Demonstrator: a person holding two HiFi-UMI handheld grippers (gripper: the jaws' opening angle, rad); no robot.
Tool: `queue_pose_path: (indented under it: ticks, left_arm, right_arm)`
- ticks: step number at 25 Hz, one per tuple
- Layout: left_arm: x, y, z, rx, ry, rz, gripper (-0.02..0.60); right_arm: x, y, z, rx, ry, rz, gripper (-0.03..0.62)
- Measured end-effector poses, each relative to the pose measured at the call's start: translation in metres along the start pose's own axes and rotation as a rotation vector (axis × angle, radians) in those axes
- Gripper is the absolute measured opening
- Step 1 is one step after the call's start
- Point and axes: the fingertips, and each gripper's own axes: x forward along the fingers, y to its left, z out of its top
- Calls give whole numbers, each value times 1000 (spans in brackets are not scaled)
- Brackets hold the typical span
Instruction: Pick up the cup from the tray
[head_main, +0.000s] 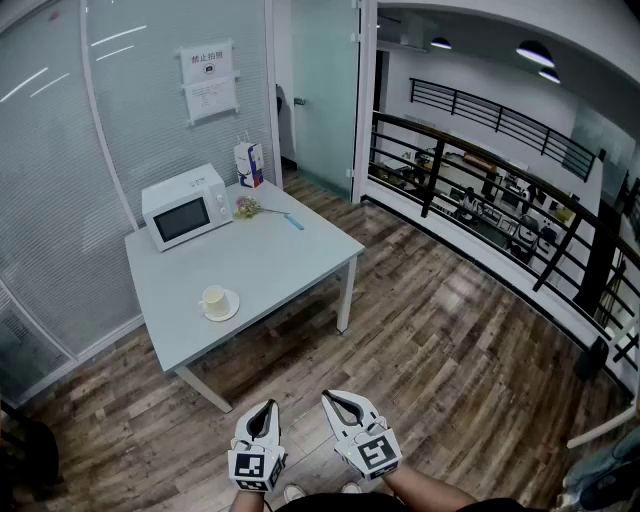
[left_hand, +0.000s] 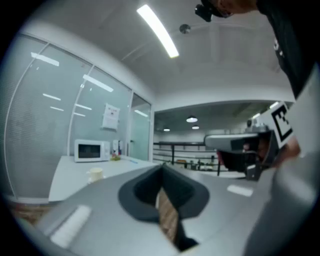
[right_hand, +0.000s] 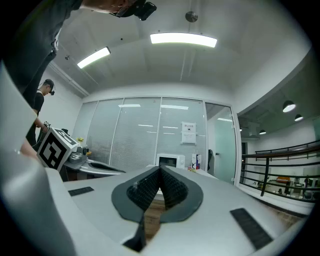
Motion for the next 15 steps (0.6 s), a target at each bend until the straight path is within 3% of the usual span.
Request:
queue_pose_path:
  ticks: [15]
  left_arm:
    - [-10,21,0,-11,-6,-9,5]
  right_arm:
    - [19,19,5,2,-9,3,5]
